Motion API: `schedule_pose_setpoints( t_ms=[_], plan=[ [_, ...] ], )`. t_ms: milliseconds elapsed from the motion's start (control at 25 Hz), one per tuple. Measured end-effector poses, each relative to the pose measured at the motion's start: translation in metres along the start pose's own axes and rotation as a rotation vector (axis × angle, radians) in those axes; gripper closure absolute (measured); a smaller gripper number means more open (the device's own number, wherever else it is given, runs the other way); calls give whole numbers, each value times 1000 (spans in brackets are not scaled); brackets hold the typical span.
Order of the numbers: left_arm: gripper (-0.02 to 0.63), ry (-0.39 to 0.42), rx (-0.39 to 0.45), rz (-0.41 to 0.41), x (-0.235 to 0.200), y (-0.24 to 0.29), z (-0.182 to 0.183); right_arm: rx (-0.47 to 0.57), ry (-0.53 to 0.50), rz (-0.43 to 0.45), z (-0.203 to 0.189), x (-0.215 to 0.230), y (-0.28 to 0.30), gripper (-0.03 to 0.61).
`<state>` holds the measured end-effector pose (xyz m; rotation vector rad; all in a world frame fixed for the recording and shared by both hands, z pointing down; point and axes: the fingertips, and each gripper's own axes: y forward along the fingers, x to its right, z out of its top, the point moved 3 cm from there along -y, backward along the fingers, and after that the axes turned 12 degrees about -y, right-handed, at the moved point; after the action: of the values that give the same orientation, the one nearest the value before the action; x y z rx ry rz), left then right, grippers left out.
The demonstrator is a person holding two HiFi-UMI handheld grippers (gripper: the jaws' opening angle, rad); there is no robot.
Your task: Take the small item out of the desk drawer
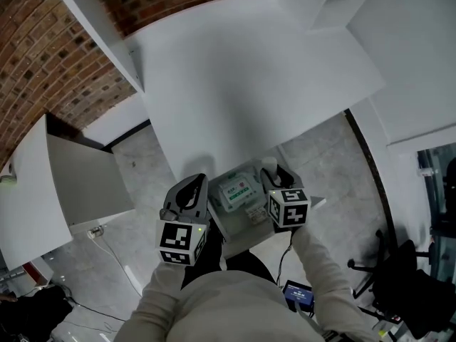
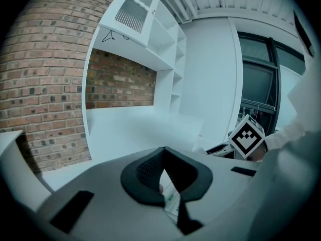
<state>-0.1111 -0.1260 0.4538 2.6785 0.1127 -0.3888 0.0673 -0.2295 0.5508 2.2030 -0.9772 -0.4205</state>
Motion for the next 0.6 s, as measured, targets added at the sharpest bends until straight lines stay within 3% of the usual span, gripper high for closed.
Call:
schedule_pose_setpoints(
  t_ms=[600],
  plan=[
    [597,70,14,-104,14,-3,13,257,71,-112,48,-8,-93,388]
  ],
)
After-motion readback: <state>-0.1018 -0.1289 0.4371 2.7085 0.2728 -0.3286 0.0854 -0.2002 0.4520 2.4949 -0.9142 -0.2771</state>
